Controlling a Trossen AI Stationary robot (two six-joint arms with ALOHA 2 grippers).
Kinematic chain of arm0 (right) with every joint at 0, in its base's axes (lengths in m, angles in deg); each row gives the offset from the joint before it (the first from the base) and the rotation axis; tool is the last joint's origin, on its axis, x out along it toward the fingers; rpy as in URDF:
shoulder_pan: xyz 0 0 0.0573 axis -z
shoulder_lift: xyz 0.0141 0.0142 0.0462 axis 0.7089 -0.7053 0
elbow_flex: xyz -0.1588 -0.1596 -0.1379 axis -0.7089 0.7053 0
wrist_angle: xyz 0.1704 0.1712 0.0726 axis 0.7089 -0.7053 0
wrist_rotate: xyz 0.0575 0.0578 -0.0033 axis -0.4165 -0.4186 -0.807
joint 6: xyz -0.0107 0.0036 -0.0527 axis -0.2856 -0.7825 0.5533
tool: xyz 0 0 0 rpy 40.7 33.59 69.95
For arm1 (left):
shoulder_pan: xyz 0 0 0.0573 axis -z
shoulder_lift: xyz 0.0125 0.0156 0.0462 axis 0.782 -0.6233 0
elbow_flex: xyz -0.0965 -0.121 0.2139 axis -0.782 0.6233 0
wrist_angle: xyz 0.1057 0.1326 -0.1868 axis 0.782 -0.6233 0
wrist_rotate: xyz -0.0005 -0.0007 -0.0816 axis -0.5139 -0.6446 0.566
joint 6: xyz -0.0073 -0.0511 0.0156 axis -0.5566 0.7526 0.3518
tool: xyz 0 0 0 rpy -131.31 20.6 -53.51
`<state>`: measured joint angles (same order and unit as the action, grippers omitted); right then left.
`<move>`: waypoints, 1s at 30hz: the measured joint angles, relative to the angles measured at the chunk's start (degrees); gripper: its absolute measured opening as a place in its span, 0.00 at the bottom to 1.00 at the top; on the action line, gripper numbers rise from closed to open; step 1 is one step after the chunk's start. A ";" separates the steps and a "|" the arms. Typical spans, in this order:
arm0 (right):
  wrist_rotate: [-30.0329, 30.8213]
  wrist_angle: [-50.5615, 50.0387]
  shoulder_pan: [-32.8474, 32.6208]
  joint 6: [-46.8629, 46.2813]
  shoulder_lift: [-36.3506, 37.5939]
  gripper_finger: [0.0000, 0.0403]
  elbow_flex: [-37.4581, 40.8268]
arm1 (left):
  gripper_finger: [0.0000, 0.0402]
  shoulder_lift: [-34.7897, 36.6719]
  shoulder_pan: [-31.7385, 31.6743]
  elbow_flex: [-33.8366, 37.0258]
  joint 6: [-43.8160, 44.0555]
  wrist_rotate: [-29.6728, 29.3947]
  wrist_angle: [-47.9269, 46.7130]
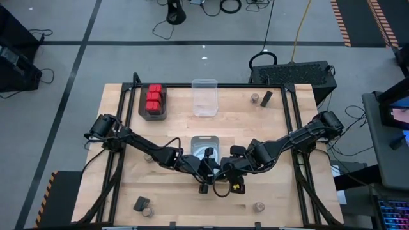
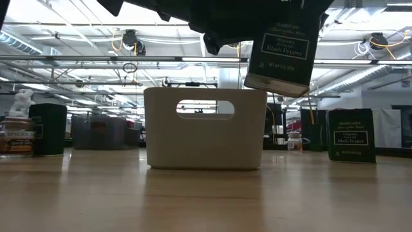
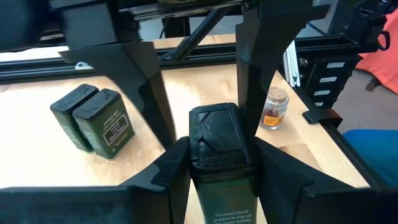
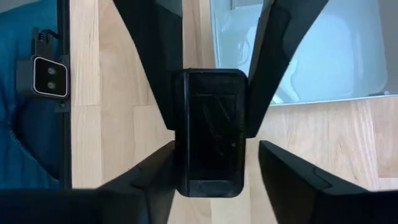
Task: Sort spices by type
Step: Put the black seasoning can into the transparent bin
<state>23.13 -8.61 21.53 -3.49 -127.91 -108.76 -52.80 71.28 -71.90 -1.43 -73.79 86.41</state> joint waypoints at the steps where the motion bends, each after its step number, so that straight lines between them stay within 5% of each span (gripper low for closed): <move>1: -0.03 0.00 0.03 0.32 0.00 0.53 0.00 | 0.37 0.00 0.00 0.00 -0.01 0.01 -0.01; 7: -7.13 -1.63 1.14 -0.74 1.07 0.62 0.00 | 0.37 0.00 0.00 0.00 -0.40 0.03 0.03; 12: -6.71 -5.77 1.33 -3.70 4.98 0.63 0.00 | 0.37 0.15 -0.06 -1.19 -0.39 3.53 -0.19; 19: 0.55 -8.45 -0.55 -5.48 12.62 0.62 0.02 | 0.37 3.45 0.03 -2.09 -3.06 4.40 -1.21; 30: 22.13 -9.19 -7.77 -1.56 17.94 0.62 0.21 | 0.37 14.96 -1.20 -2.11 -9.31 -0.36 -10.37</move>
<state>45.26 -17.80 13.76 -5.06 -109.97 -108.55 -37.84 70.07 -74.01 -10.74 -74.14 76.04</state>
